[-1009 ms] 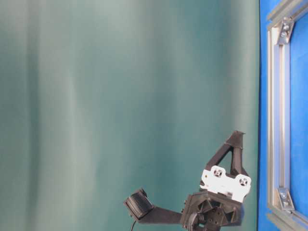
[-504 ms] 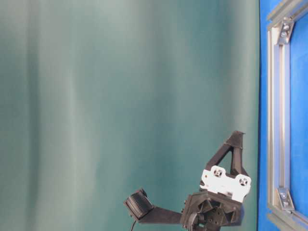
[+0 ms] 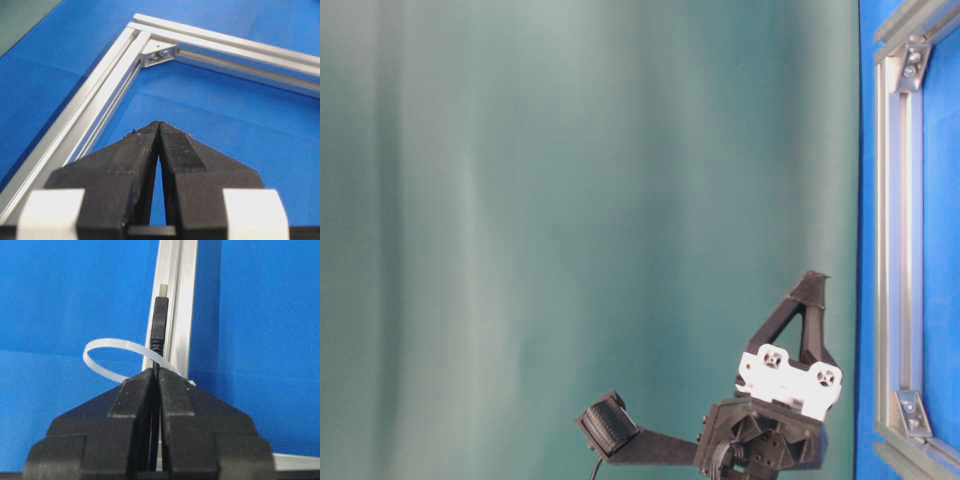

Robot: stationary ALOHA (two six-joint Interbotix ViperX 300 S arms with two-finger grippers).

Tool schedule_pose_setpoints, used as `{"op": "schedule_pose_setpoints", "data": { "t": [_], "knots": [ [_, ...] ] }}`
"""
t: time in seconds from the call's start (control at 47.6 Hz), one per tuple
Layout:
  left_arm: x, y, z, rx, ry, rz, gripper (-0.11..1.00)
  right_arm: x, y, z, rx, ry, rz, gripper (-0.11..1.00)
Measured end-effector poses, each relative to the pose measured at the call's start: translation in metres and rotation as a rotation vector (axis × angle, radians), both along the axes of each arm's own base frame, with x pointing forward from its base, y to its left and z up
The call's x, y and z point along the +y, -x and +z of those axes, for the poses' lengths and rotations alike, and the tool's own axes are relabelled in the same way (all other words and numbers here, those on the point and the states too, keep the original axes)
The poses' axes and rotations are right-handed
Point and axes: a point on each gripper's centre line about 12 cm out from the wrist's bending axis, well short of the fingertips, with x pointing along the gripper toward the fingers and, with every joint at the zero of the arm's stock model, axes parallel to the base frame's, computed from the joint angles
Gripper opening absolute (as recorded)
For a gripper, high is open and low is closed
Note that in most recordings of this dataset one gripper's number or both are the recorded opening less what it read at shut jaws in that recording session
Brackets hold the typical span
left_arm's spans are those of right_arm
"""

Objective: Insert the wire through the string loop located on the right side.
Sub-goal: 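Push the USB plug through the white zip-tie loop with the right gripper, then move the left gripper toward the plug protruding past the loop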

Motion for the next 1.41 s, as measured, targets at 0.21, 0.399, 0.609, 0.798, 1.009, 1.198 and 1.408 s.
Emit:
{"op": "schedule_pose_setpoints", "data": {
  "t": [0.21, 0.399, 0.609, 0.798, 1.009, 1.198, 1.408],
  "knots": [
    [-0.007, -0.002, 0.0, -0.003, 0.01, -0.016, 0.0, 0.0, 0.0, 0.0, 0.0, 0.0, 0.0, -0.04],
    [-0.031, -0.007, -0.001, -0.011, 0.048, -0.073, 0.0, 0.0, 0.0, 0.0, 0.002, 0.0, 0.0, -0.04],
    [-0.083, -0.01, -0.005, 0.008, 0.079, -0.204, 0.0, 0.0, 0.0, 0.0, 0.002, 0.0, 0.0, -0.04],
    [-0.122, -0.011, -0.006, 0.013, 0.118, -0.297, 0.0, 0.0, 0.0, 0.0, 0.002, 0.0, -0.001, -0.04],
    [-0.146, -0.009, -0.007, 0.023, 0.118, -0.362, 0.0, 0.0, 0.0, 0.0, 0.002, 0.0, 0.0, -0.04],
    [-0.147, -0.01, -0.007, 0.035, 0.12, -0.363, 0.0, 0.0, 0.0, 0.0, 0.0, 0.0, 0.0, -0.04],
    [-0.15, -0.027, 0.006, 0.004, 0.121, -0.368, 0.0, 0.0, 0.0, 0.0, 0.002, 0.0, 0.0, -0.04]
  ]
}}
